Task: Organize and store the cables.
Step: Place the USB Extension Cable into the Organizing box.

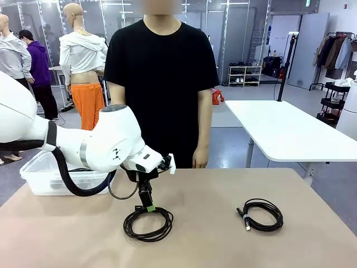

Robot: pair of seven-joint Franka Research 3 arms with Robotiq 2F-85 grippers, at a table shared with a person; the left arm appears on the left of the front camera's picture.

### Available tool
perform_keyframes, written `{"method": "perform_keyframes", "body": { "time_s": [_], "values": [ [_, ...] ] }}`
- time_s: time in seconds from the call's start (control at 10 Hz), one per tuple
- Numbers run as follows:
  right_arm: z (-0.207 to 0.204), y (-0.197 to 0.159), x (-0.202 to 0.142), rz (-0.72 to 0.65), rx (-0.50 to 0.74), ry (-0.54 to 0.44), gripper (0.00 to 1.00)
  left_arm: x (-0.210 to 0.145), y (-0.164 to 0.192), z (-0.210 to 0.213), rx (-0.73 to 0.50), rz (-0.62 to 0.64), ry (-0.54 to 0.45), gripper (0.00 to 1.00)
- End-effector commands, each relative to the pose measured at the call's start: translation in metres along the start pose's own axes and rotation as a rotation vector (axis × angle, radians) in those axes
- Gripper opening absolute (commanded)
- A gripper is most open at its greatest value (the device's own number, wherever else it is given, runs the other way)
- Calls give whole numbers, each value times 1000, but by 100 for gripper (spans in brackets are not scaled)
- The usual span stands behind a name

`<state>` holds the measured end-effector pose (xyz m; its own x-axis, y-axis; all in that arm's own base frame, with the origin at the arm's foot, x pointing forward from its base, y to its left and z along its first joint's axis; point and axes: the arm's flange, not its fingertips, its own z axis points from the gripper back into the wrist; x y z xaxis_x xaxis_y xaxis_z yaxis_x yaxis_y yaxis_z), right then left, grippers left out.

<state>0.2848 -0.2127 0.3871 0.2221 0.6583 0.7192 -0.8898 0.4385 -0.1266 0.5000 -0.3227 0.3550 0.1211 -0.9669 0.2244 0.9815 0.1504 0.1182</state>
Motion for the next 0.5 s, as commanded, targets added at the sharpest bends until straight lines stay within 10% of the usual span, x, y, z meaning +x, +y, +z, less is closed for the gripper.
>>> {"method": "perform_keyframes", "body": {
  "time_s": [0.0, 0.4],
  "values": [
    [1, -2, 2, -14, 0, -9, 92, 1, 22, -17, -29, -2, -4, 100],
    [1, -2, 2, -14, 0, -9, 92, 3, 34, -37, -72, 15, 50, 100]
  ]
}}
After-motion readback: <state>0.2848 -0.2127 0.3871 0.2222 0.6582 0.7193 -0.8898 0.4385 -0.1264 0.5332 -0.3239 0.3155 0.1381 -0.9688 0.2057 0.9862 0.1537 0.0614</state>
